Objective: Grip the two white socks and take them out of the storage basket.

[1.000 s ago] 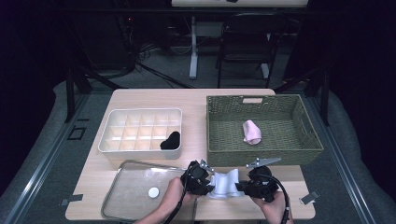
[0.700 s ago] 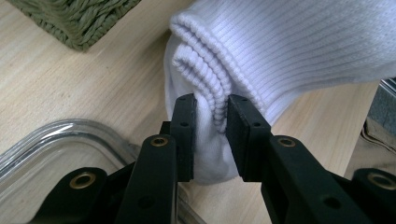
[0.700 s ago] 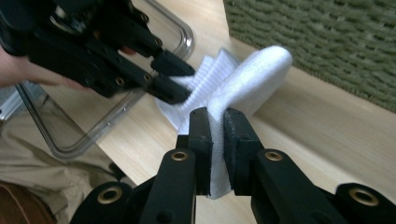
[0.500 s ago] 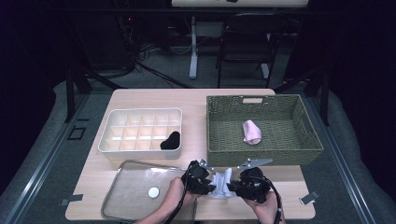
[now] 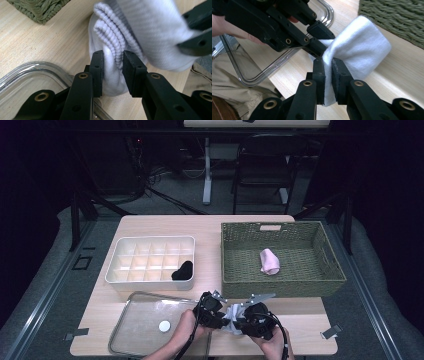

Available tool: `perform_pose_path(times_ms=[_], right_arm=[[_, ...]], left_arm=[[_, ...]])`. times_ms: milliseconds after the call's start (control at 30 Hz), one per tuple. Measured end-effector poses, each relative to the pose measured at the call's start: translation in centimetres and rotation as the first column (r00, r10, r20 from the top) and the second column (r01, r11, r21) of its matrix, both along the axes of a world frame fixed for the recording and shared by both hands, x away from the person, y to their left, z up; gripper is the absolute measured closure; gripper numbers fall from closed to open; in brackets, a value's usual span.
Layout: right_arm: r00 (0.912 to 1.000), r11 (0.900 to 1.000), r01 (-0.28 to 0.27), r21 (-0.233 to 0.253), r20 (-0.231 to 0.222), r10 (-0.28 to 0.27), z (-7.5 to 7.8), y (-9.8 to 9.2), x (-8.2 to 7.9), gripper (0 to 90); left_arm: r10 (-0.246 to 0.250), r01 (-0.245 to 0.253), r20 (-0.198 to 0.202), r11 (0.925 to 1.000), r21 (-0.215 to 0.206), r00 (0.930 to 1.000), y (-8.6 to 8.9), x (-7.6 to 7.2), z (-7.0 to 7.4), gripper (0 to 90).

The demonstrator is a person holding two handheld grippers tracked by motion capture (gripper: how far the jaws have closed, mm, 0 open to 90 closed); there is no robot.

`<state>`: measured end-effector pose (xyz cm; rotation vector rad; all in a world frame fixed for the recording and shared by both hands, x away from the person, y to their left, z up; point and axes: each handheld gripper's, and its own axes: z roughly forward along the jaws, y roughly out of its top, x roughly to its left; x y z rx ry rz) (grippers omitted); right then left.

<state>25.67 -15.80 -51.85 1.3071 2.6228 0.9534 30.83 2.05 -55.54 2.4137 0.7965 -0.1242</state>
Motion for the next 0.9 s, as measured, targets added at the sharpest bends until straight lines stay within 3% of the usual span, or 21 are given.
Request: perform_pose_path(times_ms=[267,367,400,667,800,833,900], right_arm=[[1.0000,1.000,0.000,-0.015,0.002,0.000,-0.4,0.3,0.1,81.6],[1.0000,1.000,0.000,-0.031,0.008,0.000,-0.6,0.4,0.2,81.4],[1.0000,1.000,0.005,-0.015,0.006,-0.005,-0.7,0.6,0.2,81.4],[0.9999,1.000,-0.004,-0.028,0.013,0.004,-1.3,1.6,0.2,80.9],[0.9999,1.000,-0.007,-0.025,0.013,0.007,-1.5,2.2,0.1,80.5],[0.9998,0.999,-0.016,-0.045,0.013,0.017,-1.3,2.3,0.1,80.5],[0.9998,0.999,-0.013,-0.040,0.013,0.014,-1.4,2.7,0.0,79.8]], left_arm=[[0.026,-0.026,0.014,0.9996,0.012,0.9996,1.0,0.4,1.0,63.2],[0.066,-0.066,0.054,0.9978,-0.005,0.9964,1.7,0.7,1.9,59.6],[0.068,-0.067,0.053,0.9975,-0.025,0.9963,1.9,0.7,2.2,58.4],[0.098,-0.088,0.094,0.9900,-0.111,0.9908,2.0,0.3,4.1,51.6],[0.105,-0.093,0.096,0.9888,-0.116,0.9898,1.5,0.2,4.0,49.8],[0.104,-0.094,0.087,0.9899,-0.106,0.9908,1.1,0.3,3.4,49.8],[0.106,-0.099,0.072,0.9905,-0.096,0.9917,0.9,0.4,2.9,49.9]])
